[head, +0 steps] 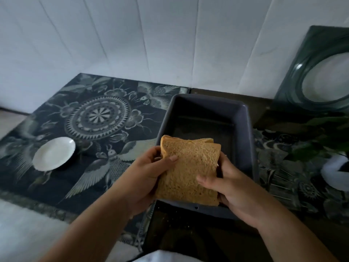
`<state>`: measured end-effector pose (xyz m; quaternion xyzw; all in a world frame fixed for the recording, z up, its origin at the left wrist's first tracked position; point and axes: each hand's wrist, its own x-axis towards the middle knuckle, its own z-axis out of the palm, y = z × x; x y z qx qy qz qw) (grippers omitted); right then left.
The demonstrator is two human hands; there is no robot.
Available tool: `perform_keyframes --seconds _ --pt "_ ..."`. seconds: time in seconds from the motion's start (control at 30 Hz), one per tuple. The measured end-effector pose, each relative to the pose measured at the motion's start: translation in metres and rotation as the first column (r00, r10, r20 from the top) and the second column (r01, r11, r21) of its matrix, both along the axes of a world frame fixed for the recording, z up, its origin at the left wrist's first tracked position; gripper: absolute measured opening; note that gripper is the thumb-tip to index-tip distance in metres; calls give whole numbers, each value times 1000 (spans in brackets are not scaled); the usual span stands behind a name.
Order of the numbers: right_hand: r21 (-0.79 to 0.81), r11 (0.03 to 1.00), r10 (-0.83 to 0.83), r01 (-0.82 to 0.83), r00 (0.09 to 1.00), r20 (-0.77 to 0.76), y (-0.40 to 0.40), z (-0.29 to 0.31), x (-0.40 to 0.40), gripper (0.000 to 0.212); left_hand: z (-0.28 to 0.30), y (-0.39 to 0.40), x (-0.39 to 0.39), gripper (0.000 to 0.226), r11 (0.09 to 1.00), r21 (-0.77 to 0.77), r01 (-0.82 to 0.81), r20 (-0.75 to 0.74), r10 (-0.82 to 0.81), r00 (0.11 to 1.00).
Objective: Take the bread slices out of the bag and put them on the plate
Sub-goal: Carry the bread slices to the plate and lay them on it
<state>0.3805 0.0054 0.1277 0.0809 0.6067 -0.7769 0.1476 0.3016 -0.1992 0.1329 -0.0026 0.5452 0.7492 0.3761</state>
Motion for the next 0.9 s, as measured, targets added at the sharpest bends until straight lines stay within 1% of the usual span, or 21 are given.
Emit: perform_keyframes --seconds 0.13,0.23,0.27,0.33,0.4,0.5,0.57,0.67,0.73,0.8,0.83,0.9 --pt "-53 976 215 -213 976 25 -29 -4 -16 75 -2 -41 28 46 976 -40 -214 8 214 977" --pt "-117 938 332 -326 942 40 -64 -7 -27 87 -3 -80 58 53 924 -42 -380 18 381 925" --pt "-139 925 363 -353 930 53 -78 -8 -28 92 -3 -95 70 57 916 -54 -398 -8 398 917" --pt "-160 896 430 -415 900 71 -105 -11 -27 99 -3 -123 97 70 920 -144 -363 -79 355 931" --pt "-178 859 499 -480 863 80 -129 -14 -19 98 -3 -149 127 80 920 -216 -327 -104 312 944" --pt "-161 814 575 -558 813 93 -162 -19 -2 93 -8 -175 169 95 898 -216 -383 -114 367 923" --pt "-149 781 622 -606 777 100 -181 -22 14 91 -14 -188 195 97 869 -194 -456 -140 435 889" --pt "-60 699 715 -713 696 62 -210 -22 38 96 -22 -214 232 98 830 -169 -532 -176 505 845" --pt "61 605 792 -794 608 60 -233 -23 59 104 -27 -234 261 100 813 -140 -566 -188 539 821" --pt "212 525 830 -824 551 85 -259 -27 82 115 -32 -254 295 102 782 -130 -610 -174 588 790" --pt "248 498 842 -831 532 91 -272 -30 95 116 -35 -264 313 103 760 -133 -636 -165 615 771" --pt "241 458 868 -856 489 86 -297 -38 120 107 -40 -281 349 101 733 -131 -668 -168 647 743"
